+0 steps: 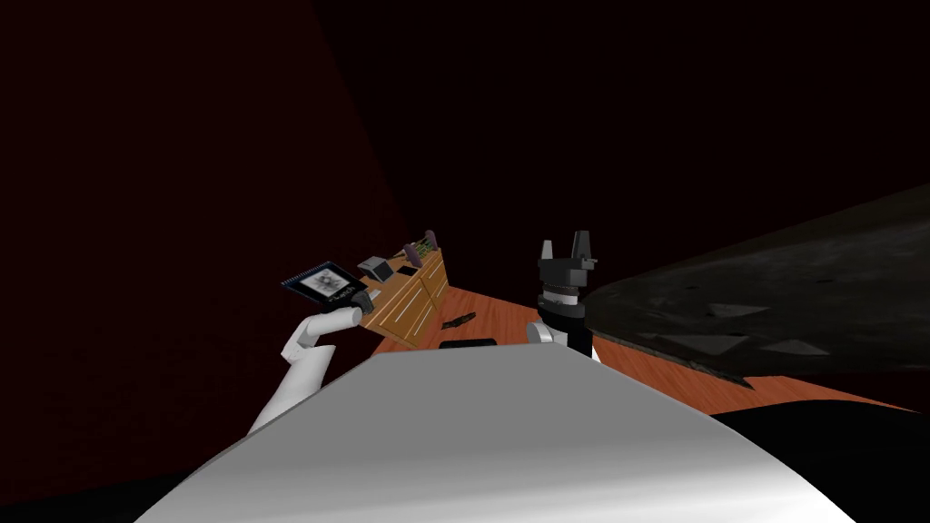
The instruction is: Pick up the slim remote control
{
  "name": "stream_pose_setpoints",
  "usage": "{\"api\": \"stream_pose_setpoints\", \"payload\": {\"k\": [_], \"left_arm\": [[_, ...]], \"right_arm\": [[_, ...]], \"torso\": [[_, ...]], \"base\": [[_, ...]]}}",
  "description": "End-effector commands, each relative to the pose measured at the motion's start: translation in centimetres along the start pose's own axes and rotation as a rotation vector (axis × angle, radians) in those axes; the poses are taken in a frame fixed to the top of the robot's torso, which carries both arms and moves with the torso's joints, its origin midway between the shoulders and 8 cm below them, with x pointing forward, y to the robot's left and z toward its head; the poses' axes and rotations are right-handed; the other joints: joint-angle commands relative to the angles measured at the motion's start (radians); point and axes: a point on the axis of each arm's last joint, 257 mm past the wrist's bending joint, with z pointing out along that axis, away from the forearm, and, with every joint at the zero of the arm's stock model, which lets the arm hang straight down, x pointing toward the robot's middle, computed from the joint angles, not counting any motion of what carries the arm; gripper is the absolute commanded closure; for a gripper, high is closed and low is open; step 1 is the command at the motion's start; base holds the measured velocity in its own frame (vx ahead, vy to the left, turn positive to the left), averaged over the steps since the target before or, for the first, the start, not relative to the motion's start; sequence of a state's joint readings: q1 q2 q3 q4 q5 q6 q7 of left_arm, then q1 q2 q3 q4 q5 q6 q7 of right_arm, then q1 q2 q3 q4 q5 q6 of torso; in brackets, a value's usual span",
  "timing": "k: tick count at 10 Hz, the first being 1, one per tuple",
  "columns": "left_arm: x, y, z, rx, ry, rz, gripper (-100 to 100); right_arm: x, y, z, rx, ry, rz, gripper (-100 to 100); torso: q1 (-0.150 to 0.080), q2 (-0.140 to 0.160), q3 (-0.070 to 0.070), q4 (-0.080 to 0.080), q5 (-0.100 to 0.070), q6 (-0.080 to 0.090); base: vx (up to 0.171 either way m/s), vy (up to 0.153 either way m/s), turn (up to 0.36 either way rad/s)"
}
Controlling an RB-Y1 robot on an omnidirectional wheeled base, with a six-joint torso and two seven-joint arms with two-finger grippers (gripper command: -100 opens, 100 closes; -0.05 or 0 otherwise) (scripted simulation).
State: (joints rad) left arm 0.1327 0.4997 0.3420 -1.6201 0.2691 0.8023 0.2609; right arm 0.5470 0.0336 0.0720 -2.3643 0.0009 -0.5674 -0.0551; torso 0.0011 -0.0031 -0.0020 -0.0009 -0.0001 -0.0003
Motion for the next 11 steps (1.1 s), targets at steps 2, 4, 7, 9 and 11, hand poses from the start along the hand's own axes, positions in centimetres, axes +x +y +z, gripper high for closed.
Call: {"api": "stream_pose_setpoints", "payload": {"k": [2,4,7,9,11], "left_arm": [[-1.9,1.1,0.5,-0.074,-0.040,-0.044,-100],[-3.4,2.0,1.0,-0.137,-0.074,-0.088,-100],[-4.9,3.2,1.1,-0.212,-0.108,-0.135,-100],[-6.0,4.3,1.2,-0.276,-0.135,-0.182,-100],[-6.9,5.3,1.1,-0.338,-0.158,-0.230,-100]], "right_arm": [[0.0,0.0,0.0,0.000,0.000,0.000,0],[0.0,0.0,0.0,0.000,0.000,0.000,0],[0.0,0.0,0.0,0.000,0.000,0.000,0],[0.0,0.0,0.0,0.000,0.000,0.000,0],[0.0,0.0,0.0,0.000,0.000,0.000,0]], "torso": [[0.000,-0.001,0.000,0.000,0.000,0.000],[0.000,-0.002,-0.001,0.000,0.000,0.000],[0.002,-0.003,-0.002,-0.001,0.001,0.000],[0.001,-0.001,0.000,0.000,0.000,0.000],[0.002,-0.003,-0.001,0.000,0.000,0.000]], "base": [[0.073,0.007,0.029],[0.088,0.007,0.032],[0.081,0.025,0.018],[0.071,0.016,0.036],[0.096,0.036,0.033]]}}
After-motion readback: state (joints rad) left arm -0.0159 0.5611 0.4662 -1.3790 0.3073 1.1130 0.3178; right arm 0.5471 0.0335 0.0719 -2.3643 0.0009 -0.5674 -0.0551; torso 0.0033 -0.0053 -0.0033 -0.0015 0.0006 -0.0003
